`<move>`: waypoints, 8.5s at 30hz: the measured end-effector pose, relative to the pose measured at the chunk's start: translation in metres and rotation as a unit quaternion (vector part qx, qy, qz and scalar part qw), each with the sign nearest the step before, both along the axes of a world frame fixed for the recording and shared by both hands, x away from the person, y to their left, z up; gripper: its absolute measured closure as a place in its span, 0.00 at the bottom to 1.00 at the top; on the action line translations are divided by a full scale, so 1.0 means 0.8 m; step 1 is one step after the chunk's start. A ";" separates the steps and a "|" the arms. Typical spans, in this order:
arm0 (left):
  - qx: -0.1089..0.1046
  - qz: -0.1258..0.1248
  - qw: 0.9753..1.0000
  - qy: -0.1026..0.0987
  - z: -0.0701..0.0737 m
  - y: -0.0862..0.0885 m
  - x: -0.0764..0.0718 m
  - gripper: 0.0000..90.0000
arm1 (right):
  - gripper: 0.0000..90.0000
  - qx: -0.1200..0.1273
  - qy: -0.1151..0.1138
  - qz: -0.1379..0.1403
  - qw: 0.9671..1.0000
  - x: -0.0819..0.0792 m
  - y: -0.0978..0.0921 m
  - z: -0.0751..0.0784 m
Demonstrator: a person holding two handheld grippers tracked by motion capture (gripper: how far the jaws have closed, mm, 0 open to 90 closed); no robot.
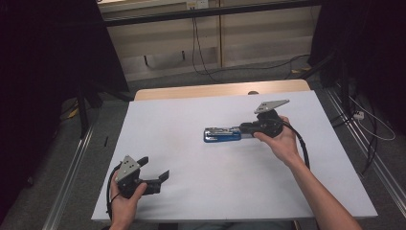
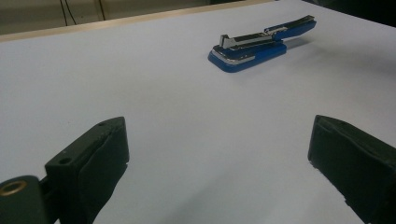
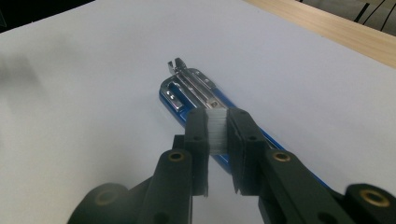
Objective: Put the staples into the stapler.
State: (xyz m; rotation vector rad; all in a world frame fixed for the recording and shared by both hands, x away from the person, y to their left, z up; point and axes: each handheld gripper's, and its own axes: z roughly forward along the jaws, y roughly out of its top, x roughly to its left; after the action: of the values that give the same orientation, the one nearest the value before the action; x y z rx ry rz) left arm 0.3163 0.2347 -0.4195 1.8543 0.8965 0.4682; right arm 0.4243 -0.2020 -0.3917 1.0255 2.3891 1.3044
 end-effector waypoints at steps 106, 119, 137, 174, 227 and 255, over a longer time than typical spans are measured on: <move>0.004 -0.005 1.000 0.000 0.000 0.000 0.001 0.06 | 0.88 -0.098 0.025 0.176 0.979 0.106 0.120 -0.017; 0.005 -0.006 1.000 0.002 0.000 -0.001 0.000 0.06 | 0.88 -0.129 0.014 0.203 0.971 0.107 0.123 -0.021; 0.001 -0.005 1.000 0.001 0.000 0.001 0.001 0.06 | 0.88 -0.144 0.011 0.219 0.965 0.110 0.127 -0.026; 0.004 -0.007 1.000 -0.001 0.000 0.000 0.001 0.06 | 0.88 -0.140 0.001 0.247 0.959 0.115 0.122 -0.024; 0.003 -0.007 1.000 -0.002 0.000 0.000 0.000 0.06 | 0.55 -0.123 -0.001 0.201 0.972 0.112 0.124 -0.024; 0.004 -0.005 1.000 0.001 -0.001 0.001 0.001 0.06 | 0.11 -0.051 -0.001 0.068 0.996 0.097 0.088 -0.019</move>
State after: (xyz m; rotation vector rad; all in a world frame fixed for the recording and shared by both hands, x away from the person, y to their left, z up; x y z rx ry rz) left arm 0.3175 0.2353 -0.4201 1.8662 0.8877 0.4649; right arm 0.5017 -0.1312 -0.4067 0.8463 2.5343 1.2100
